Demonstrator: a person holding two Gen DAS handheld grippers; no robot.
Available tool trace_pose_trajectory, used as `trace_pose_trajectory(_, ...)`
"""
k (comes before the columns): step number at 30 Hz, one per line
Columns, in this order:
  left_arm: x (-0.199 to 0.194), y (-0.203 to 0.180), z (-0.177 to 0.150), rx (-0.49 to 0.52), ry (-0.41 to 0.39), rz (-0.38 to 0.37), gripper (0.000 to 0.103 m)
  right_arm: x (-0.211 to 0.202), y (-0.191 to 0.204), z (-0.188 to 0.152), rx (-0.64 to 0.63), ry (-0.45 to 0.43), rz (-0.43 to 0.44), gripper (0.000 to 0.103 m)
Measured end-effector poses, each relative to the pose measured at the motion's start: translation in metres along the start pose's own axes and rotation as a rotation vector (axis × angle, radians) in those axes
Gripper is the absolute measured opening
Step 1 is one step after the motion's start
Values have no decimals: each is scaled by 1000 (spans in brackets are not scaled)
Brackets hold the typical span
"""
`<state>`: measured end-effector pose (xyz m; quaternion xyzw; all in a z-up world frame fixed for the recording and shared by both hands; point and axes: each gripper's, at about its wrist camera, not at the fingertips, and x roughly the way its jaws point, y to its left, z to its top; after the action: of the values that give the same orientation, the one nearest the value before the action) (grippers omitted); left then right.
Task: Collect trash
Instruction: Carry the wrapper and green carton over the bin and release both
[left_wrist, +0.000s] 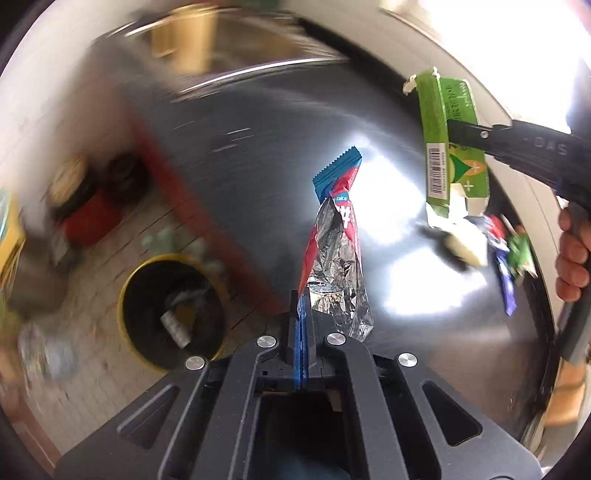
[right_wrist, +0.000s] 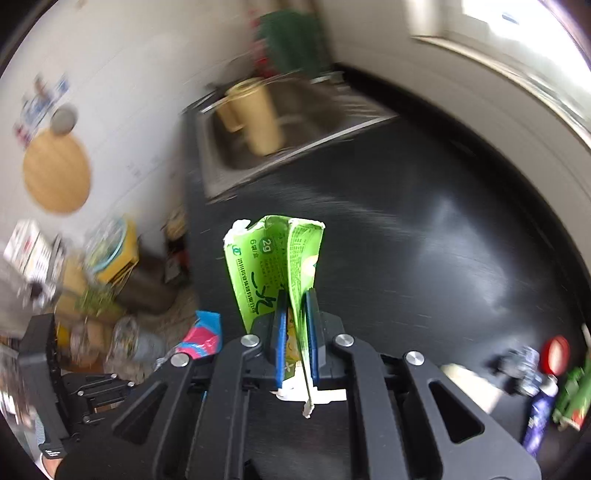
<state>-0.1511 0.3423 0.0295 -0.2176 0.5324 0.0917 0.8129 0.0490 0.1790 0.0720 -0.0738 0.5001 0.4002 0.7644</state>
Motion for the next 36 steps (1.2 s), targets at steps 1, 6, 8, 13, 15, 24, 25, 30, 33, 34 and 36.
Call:
trace_pose_trajectory(1, -2, 16, -6, -38, -7, 20, 0, 10, 21, 1, -38, 20, 25, 10)
trace_pose_trajectory(6, -6, 100, -41, -250, -21, 87, 0, 77, 133, -14, -229, 160, 134, 10)
trace_pose_trajectory(8, 6, 124, -54, -310, -4, 103, 0, 116, 169, -27, -289, 240, 145, 10)
trace_pose_trajectory(13, 83, 190, -100, -481, 92, 119, 0, 223, 211, -69, -384, 418, 94, 10)
trace_pose_trajectory(15, 116, 211, -112, -548, 129, 109, 0, 264, 215, -83, -389, 470, 74, 10)
trace_pose_trajectory(24, 207, 255, -119, -616, 170, 83, 0, 391, 203, -120, -361, 578, 14, 10)
trace_pose_trajectory(25, 213, 258, -119, -624, 173, 82, 0, 394, 200, -124, -358, 581, 11, 10)
trace_pose_trajectory(30, 219, 266, -126, -623, 178, 131, 3, 399, 195, -122, -358, 568, 25, 17)
trace_pose_trajectory(33, 202, 261, -125, -621, 143, 176, 96, 380, 204, -114, -366, 525, 45, 86)
trace_pose_trajectory(34, 190, 257, -125, -612, 103, 214, 96, 373, 206, -110, -359, 514, 61, 86)
trace_pose_trajectory(36, 167, 251, -125, -619, 81, 212, 96, 349, 212, -97, -349, 489, 110, 86)
